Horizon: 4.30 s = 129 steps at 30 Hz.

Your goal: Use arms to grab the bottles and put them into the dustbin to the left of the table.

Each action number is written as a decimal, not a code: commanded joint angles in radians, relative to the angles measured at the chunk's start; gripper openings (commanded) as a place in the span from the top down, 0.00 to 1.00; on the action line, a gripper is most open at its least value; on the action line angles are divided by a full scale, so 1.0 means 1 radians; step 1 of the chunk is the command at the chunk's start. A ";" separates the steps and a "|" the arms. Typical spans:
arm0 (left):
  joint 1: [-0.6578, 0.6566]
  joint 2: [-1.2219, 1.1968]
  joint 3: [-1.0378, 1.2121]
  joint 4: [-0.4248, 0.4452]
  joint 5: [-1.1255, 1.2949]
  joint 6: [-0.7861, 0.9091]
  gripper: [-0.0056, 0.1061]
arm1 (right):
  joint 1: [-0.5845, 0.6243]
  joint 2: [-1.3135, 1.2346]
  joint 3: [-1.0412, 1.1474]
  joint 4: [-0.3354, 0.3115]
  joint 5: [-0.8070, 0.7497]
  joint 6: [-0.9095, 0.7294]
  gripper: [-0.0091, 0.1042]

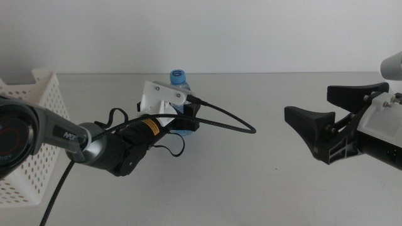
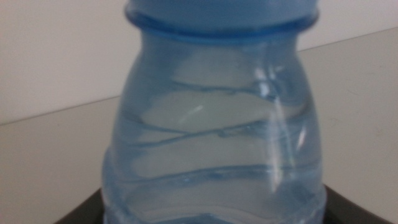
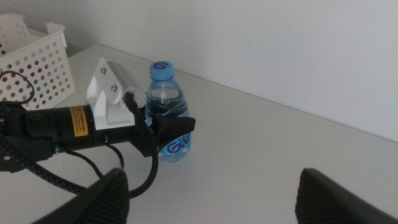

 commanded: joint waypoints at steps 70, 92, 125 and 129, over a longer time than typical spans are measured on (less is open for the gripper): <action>0.738 -0.435 -0.302 -0.432 1.607 0.643 0.35 | -0.002 -0.015 -0.027 -0.004 -0.069 -0.012 0.29; 0.701 -0.667 -0.330 -0.451 1.654 0.514 0.11 | -0.002 -0.015 -0.027 -0.004 -0.069 -0.012 0.29; 0.331 -1.256 0.002 -0.185 1.431 0.198 0.11 | -0.002 -0.015 -0.027 -0.004 -0.069 -0.012 0.29; 0.331 -1.243 0.002 -0.183 1.432 0.198 0.11 | -0.002 -0.015 -0.027 -0.004 -0.069 -0.012 0.29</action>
